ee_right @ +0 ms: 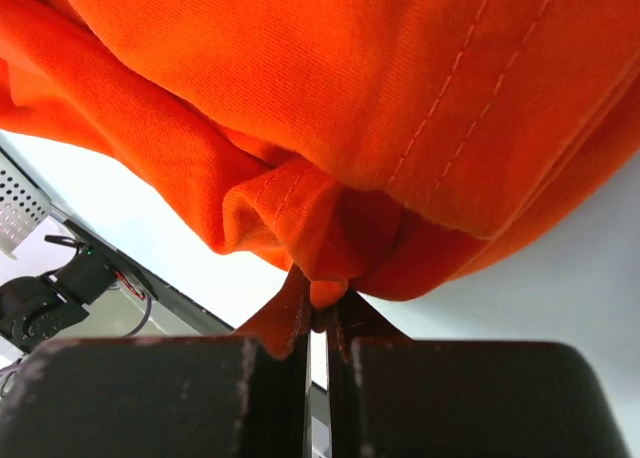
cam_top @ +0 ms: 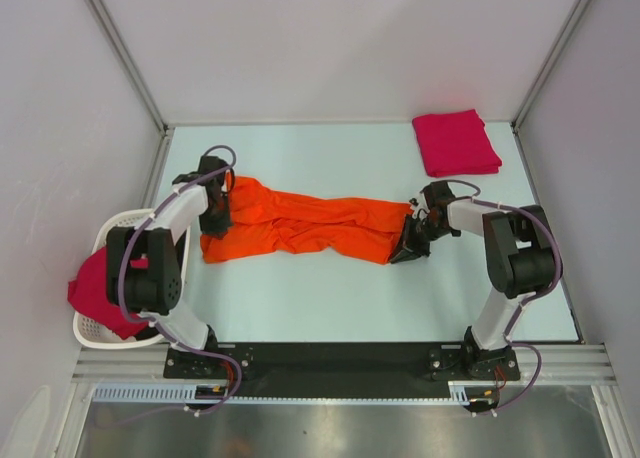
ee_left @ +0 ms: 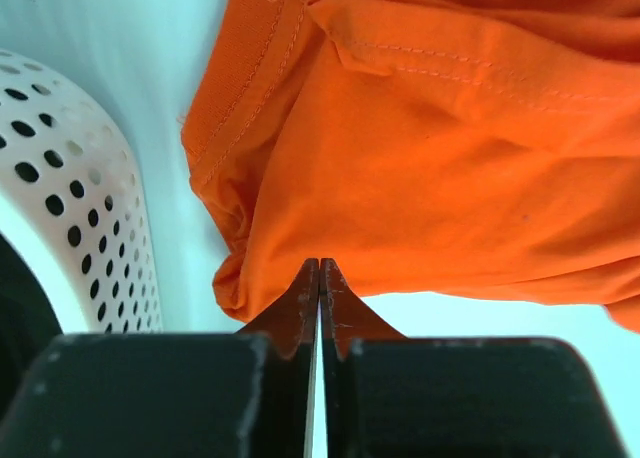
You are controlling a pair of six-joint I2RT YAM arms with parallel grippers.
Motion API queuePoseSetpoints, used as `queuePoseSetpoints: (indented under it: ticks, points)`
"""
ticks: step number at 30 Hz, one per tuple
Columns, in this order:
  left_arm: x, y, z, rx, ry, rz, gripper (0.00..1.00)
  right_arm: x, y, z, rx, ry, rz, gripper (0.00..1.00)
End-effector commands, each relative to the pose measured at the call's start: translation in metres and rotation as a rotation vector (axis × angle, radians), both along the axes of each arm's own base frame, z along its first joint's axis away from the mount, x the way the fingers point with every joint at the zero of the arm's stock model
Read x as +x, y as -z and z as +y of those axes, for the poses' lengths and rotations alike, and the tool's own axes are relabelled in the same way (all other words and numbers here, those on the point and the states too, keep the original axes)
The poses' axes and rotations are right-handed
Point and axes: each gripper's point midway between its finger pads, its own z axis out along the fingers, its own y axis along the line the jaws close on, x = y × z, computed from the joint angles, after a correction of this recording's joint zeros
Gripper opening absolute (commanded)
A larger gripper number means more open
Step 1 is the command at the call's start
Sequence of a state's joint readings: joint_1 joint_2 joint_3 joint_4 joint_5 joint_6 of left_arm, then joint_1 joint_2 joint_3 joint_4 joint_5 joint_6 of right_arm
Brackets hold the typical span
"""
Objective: Fold and stack the t-shirts
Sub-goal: Fold the other side of the tshirt into a rectangle
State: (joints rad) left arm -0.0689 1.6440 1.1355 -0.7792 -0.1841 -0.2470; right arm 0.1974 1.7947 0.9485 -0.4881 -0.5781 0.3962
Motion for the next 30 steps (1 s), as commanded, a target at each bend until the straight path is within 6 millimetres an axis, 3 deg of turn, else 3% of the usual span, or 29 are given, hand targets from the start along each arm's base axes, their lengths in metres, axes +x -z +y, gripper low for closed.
queuePoseSetpoints:
  ticks: [1, 10, 30]
  points:
    - [-0.002, 0.007, 0.005, 0.021, 0.009, 0.047, 0.00, 0.002, 0.029, -0.026, -0.188, -0.007, -0.035, 0.00]
    - [-0.010, 0.031, 0.008, 0.044, 0.015, 0.131, 0.00, 0.004, 0.022, -0.050, -0.243, 0.021, -0.045, 0.00]
    - [-0.005, 0.032, 0.021, 0.124, -0.009, 0.139, 0.00, 0.006, 0.017, -0.090, -0.404, 0.120, -0.052, 0.00]
